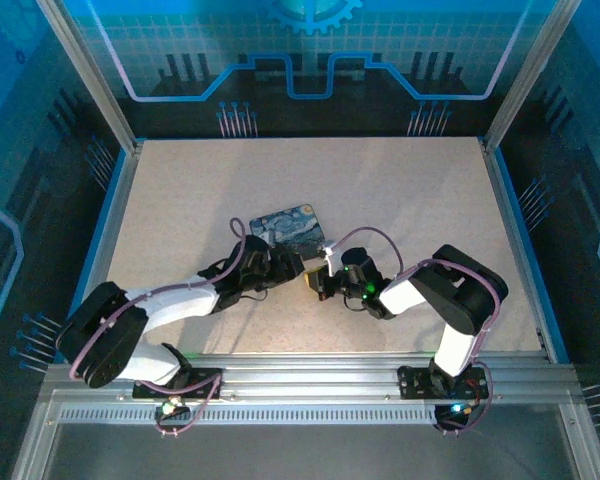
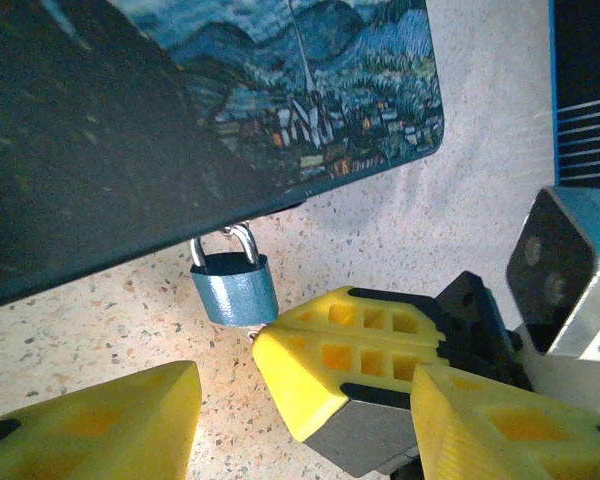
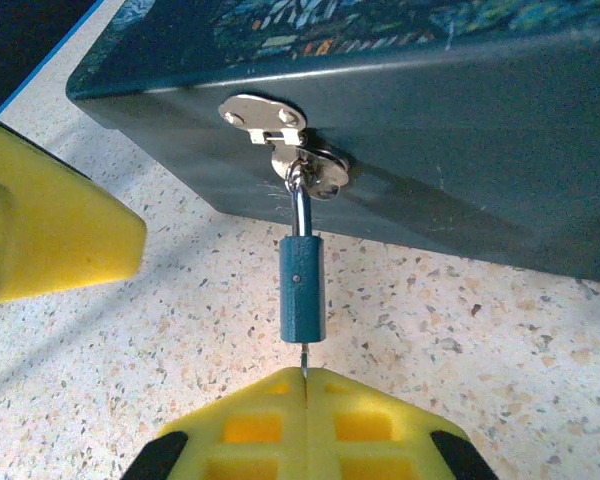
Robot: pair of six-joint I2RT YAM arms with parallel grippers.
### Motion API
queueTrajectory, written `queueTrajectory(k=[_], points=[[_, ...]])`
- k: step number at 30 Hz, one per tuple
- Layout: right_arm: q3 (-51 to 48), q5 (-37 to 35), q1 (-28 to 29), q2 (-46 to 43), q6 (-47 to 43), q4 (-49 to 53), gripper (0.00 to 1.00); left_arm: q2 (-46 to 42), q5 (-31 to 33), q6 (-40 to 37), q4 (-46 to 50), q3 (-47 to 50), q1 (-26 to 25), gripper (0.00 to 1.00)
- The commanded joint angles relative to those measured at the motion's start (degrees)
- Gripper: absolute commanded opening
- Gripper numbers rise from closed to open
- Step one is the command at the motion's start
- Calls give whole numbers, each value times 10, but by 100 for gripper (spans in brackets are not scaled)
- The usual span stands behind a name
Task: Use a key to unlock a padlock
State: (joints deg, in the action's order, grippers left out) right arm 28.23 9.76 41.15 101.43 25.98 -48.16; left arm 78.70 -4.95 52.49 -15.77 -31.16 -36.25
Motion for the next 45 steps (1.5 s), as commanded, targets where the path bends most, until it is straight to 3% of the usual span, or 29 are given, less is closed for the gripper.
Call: queueTrajectory(k=[1,27,37,45], points=[[10,-2,16,-12,32,27,0,-21,0,23,-10,26,7,58],[20,32,45,-32,253,38,0,32,-13,112,-119,75,11,57],[17,35,46,-24,303,24,0,59,-9,145,-184,94,11,46],[19,42,45,-10,330,7,0,67,-13,159,-194,93,11,43]])
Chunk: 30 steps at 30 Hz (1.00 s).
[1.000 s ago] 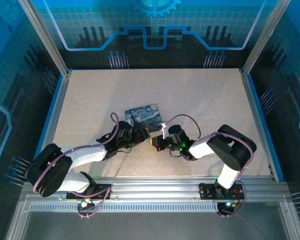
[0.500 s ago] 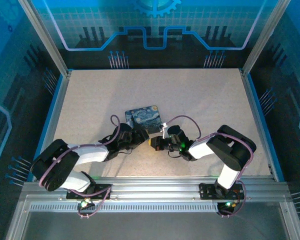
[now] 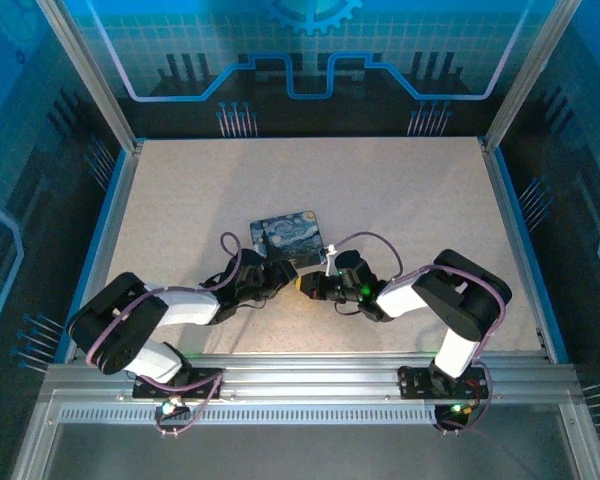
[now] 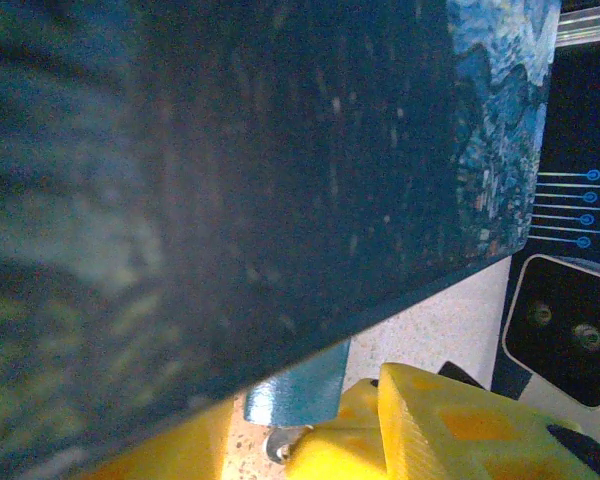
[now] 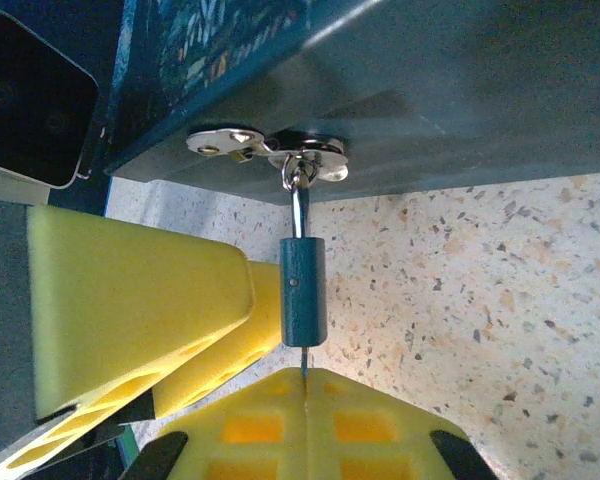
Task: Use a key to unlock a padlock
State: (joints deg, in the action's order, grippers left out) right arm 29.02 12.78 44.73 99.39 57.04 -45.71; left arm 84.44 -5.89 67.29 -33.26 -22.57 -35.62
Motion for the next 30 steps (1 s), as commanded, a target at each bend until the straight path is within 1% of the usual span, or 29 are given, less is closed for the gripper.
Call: queueTrajectory(k=[1,3,7,11,14,24,27,30], points=[[11,12,9,12,22,-18,0,10,-3,12,-19,6,5,43],[11,11,10,11,27,-18,0,14,-3,13,-19,5,5,44],[13,9,9,4,29,-9,0,26,-11,18,-19,-1,5,49],[16,10,9,-2,28,1,0,38,-15,24,-26,-4,5,49],[17,11,9,-2,32,5,0,43,-16,28,-43,-2,5,45],[10,19,8,4,73,-33,0,59,-24,39,-65,-1,5,34],[6,19,5,4,82,-43,0,64,-28,40,-71,-3,5,34],[1,18,1,2,85,-46,0,69,-32,43,-77,-2,5,41]])
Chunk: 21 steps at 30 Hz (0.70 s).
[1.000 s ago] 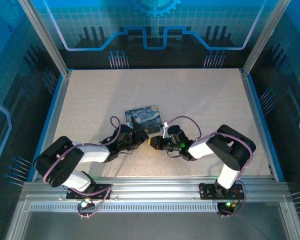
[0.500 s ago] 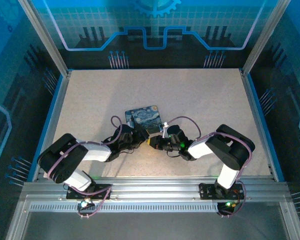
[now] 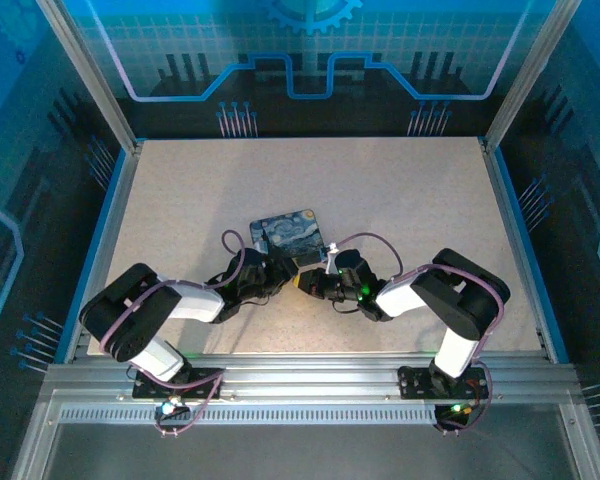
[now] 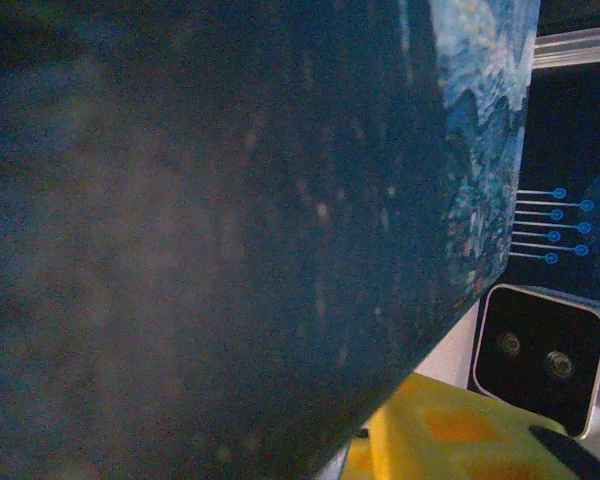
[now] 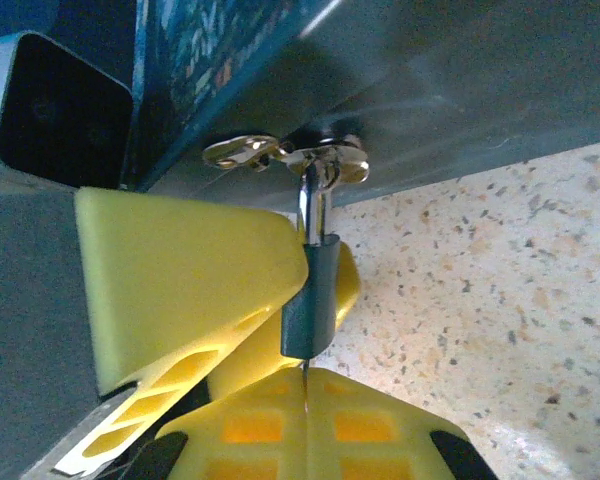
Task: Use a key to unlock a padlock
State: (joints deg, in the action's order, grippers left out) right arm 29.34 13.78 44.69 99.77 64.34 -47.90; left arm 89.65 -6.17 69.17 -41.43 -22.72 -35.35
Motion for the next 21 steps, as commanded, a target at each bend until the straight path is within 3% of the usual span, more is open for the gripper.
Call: queueTrajectory(k=[1,7,21], points=[[-3,8,1,-1,12,-25,0,18,-29,25,3,0,2,42],[-4,9,-2,-1,14,-28,0,23,-31,25,3,0,3,41],[-22,14,-13,-10,9,-19,7,18,-24,23,0,4,2,3]])
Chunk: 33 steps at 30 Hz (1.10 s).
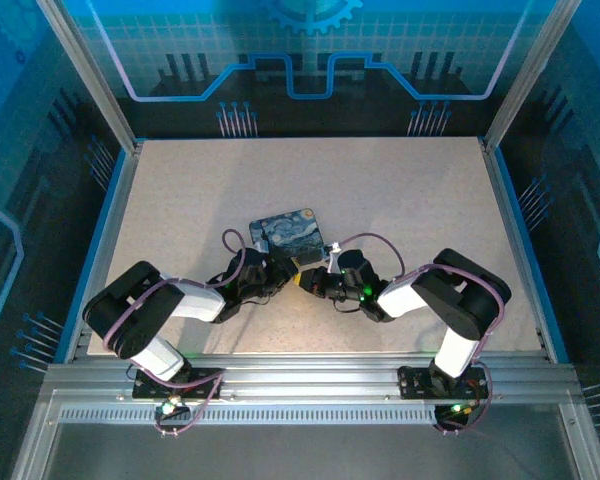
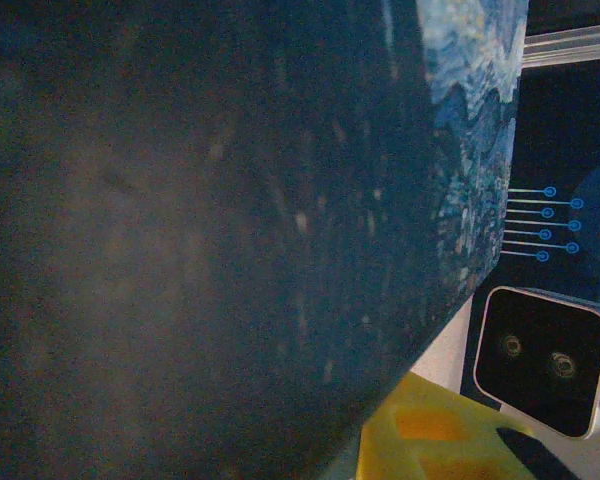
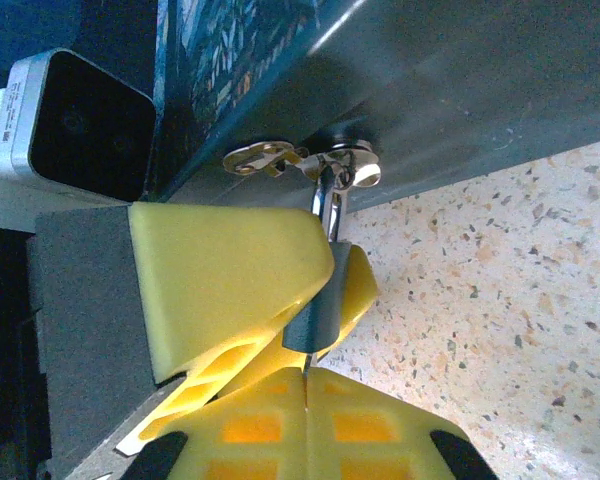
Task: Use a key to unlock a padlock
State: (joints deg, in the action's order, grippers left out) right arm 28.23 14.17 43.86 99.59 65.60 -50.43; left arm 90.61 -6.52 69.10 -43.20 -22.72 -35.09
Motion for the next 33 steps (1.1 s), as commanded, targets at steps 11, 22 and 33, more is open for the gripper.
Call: queueTrajectory(k=[11,22,33], points=[[-27,12,-12,-26,-33,24,24,4,-22,16,32,-3,-1,2],[-8,-47,-12,-164,-257,259,45,-3,-25,13,50,-12,-1,3],[33,-186,35,-333,-651,432,61,-12,-34,22,64,-19,-1,4]])
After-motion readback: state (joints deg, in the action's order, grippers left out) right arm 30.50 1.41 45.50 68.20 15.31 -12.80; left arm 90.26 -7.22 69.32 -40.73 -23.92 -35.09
